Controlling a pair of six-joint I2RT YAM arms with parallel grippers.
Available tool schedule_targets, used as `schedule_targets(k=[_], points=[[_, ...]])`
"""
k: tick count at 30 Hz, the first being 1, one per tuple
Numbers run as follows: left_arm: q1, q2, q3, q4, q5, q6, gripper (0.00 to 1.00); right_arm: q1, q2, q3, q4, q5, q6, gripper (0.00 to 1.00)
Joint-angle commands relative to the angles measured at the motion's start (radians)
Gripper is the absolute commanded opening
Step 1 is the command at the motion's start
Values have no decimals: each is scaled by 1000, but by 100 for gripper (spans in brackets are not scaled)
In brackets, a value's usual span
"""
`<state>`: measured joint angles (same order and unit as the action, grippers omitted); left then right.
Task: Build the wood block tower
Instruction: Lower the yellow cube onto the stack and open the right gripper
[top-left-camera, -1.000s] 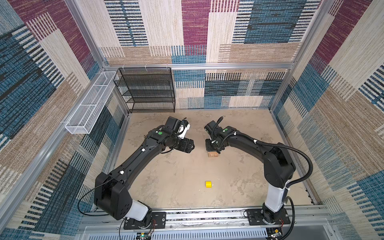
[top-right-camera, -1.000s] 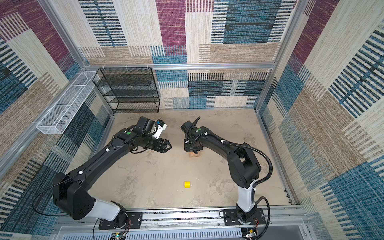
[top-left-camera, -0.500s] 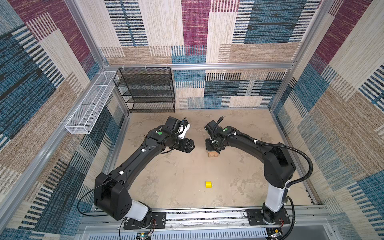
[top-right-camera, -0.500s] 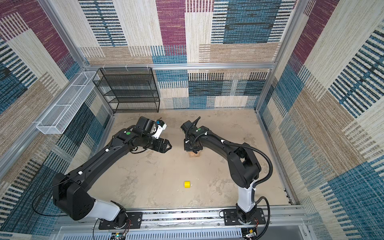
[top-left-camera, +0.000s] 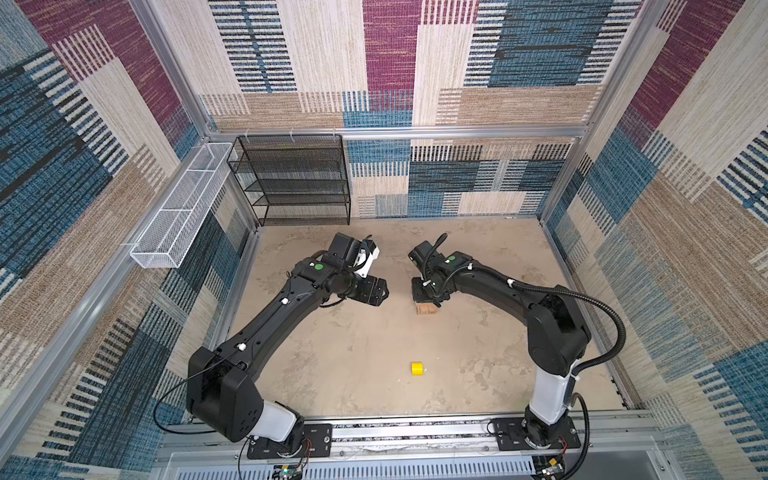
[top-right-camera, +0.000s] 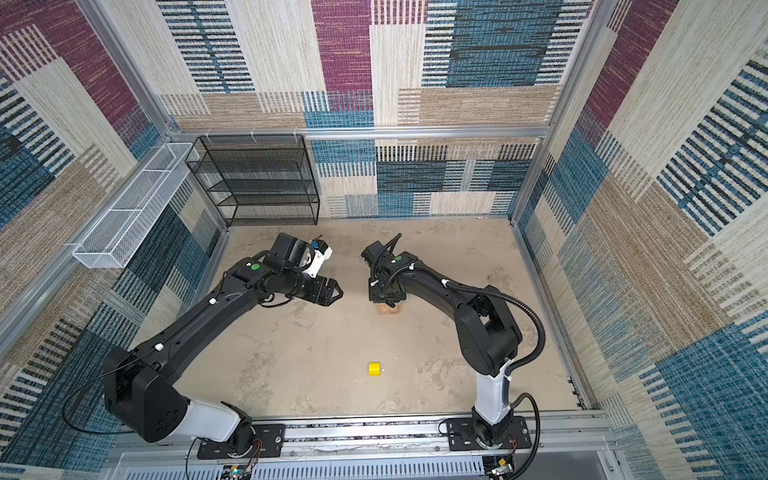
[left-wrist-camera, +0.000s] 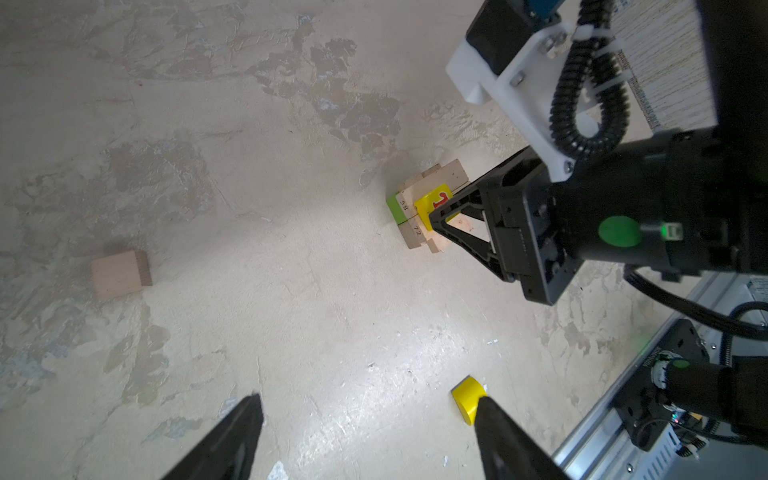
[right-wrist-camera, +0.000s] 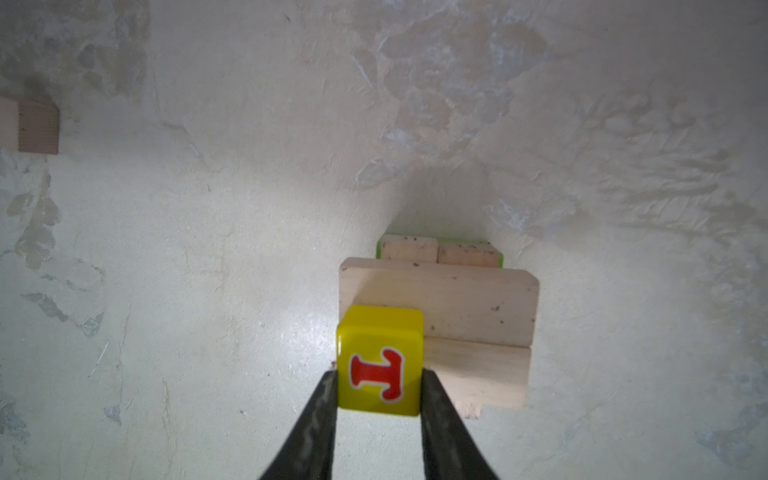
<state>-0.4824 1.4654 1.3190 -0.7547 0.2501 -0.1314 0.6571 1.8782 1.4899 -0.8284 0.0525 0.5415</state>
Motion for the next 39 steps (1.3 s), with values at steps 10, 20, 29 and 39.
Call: schedule_targets(k=[10,20,29,39], points=[[2,-6,-3,8,17,-25,85,0,2,9,11,-13,14,41],[5,-7,-3,10,17,-25,85,1,6,7,14,-17,5,37],[5,-8,-3,11,18,-25,85,0,9,10,15,-24,0,37],[7,-8,-3,9,20,-25,85,1,6,10,9,-19,-1,37]])
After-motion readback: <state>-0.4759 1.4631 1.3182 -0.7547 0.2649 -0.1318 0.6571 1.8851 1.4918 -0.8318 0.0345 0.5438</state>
